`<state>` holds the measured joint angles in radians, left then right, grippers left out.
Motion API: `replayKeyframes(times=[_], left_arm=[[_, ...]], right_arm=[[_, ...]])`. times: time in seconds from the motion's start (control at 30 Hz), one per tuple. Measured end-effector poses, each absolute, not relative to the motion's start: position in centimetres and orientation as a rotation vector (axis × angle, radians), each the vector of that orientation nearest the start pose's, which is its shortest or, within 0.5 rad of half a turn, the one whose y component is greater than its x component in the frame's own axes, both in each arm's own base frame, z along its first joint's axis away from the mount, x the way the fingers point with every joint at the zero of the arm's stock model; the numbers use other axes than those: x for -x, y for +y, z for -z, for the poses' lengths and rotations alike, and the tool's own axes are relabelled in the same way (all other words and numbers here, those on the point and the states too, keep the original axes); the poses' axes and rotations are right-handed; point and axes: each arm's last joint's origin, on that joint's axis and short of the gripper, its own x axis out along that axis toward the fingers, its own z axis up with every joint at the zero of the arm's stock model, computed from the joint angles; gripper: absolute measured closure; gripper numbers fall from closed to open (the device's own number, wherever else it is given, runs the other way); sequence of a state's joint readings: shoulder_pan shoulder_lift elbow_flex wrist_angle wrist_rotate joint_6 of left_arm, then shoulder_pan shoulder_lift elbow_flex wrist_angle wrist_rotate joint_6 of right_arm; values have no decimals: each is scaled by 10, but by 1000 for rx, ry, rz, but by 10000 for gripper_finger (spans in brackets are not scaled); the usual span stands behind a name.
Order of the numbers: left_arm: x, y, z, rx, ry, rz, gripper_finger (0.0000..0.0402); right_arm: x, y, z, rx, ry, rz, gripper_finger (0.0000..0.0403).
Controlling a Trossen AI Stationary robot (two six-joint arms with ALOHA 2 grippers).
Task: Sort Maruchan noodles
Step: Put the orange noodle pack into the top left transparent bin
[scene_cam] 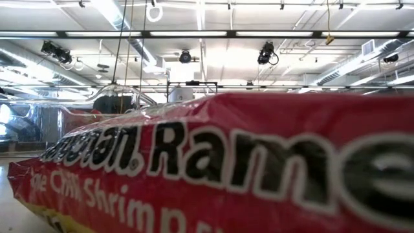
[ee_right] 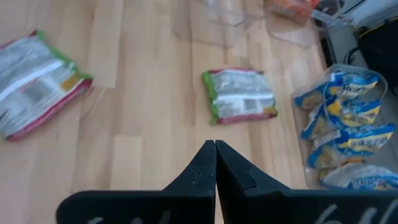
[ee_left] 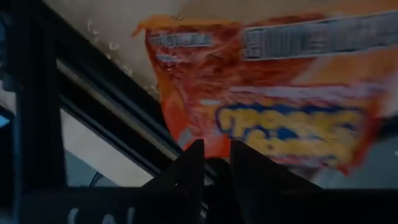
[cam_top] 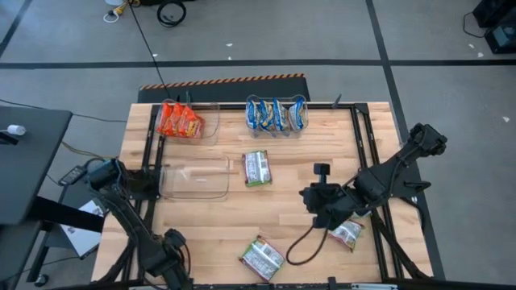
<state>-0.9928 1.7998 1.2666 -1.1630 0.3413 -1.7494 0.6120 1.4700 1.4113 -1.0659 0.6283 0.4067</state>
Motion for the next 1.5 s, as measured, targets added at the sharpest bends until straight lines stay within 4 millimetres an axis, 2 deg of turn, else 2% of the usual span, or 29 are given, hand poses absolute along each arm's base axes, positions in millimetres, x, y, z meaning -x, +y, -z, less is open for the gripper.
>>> replayKeyframes(times=[0.13,0.3,0.5,0.63,0.77,0.87,0.97,1.03,1.1,1.27,1.37,1.5], left_arm=[[-155,-256,-176,582,1890,-752,336],[-161,-246,-169,587,1819,-802,342],[-192,-239,-167,653,1635,-691,342],[-220,-225,-166,683,1450,-654,342],[-250,-213,-168,702,1311,-532,342],[-266,-207,-175,696,1308,-458,342],[-270,-206,-192,641,1293,-397,342],[-266,-206,-208,594,1251,-368,342],[-252,-204,-223,552,1212,-384,342],[-199,-192,-250,500,1215,-478,338],[-171,-186,-254,571,1195,-472,320],[-141,-180,-242,699,1125,-468,280]], right_arm=[[-226,157,-327,287,918,184,398],[-216,162,-325,301,930,201,398],[-215,162,-326,286,909,245,397],[-217,159,-326,279,911,257,397],[-220,156,-326,269,912,273,396],[-223,152,-326,252,913,293,396],[-226,147,-326,239,912,311,396],[-229,145,-326,229,909,323,396],[-231,143,-327,213,902,332,396],[-237,138,-328,152,874,361,396],[-240,136,-328,120,865,380,395],[-241,134,-328,65,854,411,395]])
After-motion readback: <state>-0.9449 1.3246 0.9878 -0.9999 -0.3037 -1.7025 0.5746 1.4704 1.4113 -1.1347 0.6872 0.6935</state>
